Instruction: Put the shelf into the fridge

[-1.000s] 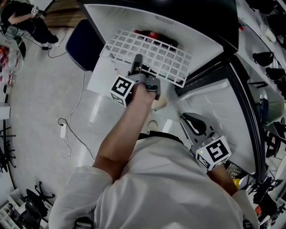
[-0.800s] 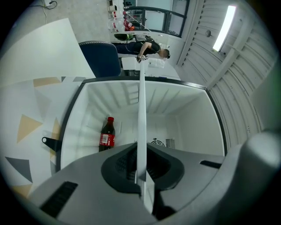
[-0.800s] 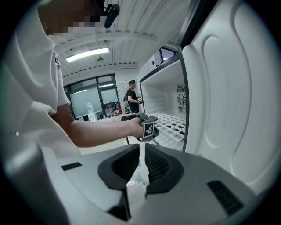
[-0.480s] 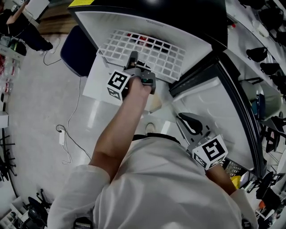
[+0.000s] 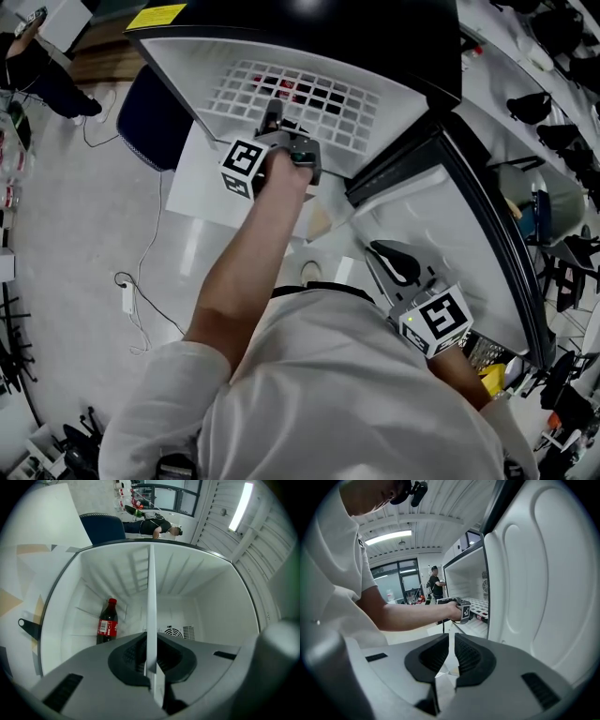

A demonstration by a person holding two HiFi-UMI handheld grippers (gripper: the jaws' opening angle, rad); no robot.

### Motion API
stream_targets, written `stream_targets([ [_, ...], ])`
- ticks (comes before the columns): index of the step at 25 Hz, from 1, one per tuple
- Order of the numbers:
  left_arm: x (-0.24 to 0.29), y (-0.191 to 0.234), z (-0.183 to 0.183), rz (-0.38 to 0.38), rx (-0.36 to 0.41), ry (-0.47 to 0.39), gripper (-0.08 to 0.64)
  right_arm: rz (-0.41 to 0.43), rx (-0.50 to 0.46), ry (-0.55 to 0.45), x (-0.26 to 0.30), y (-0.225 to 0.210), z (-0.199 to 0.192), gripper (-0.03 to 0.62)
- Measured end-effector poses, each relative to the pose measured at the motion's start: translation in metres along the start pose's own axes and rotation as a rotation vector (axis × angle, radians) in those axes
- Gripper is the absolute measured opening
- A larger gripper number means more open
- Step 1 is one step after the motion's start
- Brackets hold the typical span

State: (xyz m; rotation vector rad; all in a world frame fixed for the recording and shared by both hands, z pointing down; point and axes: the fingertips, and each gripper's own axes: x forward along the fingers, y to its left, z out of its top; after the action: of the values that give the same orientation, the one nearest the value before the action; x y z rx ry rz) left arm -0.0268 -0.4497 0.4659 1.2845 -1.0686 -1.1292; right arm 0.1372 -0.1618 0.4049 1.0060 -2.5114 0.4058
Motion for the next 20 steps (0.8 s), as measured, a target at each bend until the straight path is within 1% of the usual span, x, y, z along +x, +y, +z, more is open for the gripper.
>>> stream_targets([
  [13,0.03,0.001,-0.005,-0.005,-0.014,0.006,0.026,-0.027,0.026,0.012,-0.003,-0.006,-0.002,0.048],
  [20,0.033,0.001,-0.004,-0.006,-0.016,-0.002,0.026,-0.054,0.047,0.015,-0.008,-0.009,-0.006,0.048],
])
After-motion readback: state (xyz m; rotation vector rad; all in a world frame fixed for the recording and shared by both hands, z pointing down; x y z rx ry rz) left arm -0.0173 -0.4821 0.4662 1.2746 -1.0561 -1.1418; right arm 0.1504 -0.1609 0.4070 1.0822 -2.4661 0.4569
